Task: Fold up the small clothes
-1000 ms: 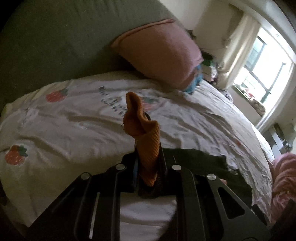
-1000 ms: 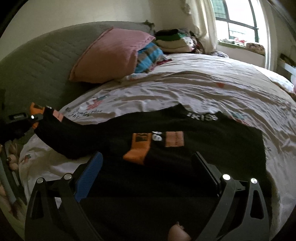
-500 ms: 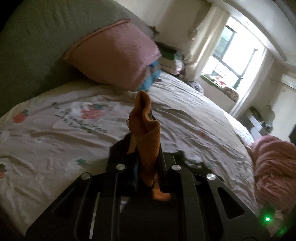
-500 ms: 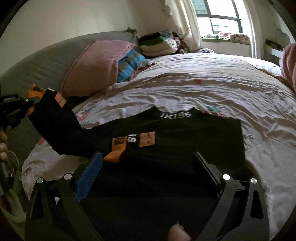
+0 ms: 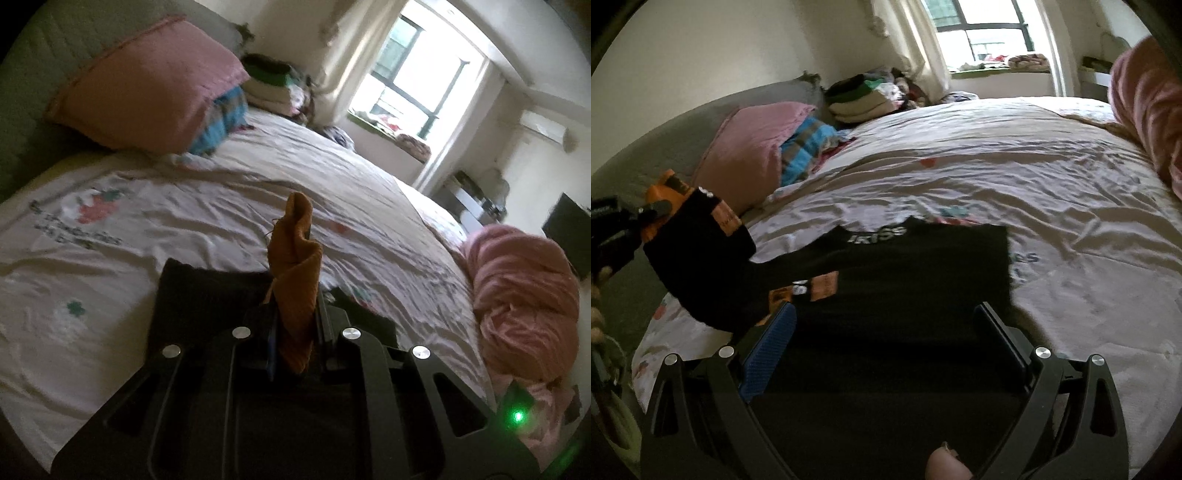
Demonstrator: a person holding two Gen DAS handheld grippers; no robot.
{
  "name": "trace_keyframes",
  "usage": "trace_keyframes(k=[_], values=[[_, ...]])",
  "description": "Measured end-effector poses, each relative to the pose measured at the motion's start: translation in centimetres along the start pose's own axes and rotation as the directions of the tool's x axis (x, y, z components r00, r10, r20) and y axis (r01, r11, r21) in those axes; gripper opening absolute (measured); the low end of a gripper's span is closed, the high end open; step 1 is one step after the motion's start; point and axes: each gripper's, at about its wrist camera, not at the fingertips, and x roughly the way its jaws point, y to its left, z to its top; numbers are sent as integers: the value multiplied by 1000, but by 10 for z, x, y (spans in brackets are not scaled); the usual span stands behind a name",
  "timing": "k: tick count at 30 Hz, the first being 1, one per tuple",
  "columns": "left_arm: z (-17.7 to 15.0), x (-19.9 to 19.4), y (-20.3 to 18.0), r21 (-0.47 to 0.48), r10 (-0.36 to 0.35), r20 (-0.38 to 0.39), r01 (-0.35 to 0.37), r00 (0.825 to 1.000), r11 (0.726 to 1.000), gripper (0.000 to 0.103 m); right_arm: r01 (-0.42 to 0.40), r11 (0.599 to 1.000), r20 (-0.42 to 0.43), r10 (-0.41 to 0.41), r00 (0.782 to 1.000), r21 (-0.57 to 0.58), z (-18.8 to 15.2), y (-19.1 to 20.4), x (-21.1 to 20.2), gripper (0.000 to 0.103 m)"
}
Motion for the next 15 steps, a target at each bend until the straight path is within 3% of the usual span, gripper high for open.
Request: trace_keyframes(k=[6,15], values=[[-22,31,-21,40,-30,-81,33,996,999,8,44,998,-3,-44,999,51,-4,-28,-3,96],[-60,75,-31,83,-48,-224,68,973,994,8,94,992,-11,-94,996,85,-6,-51,-7,96]])
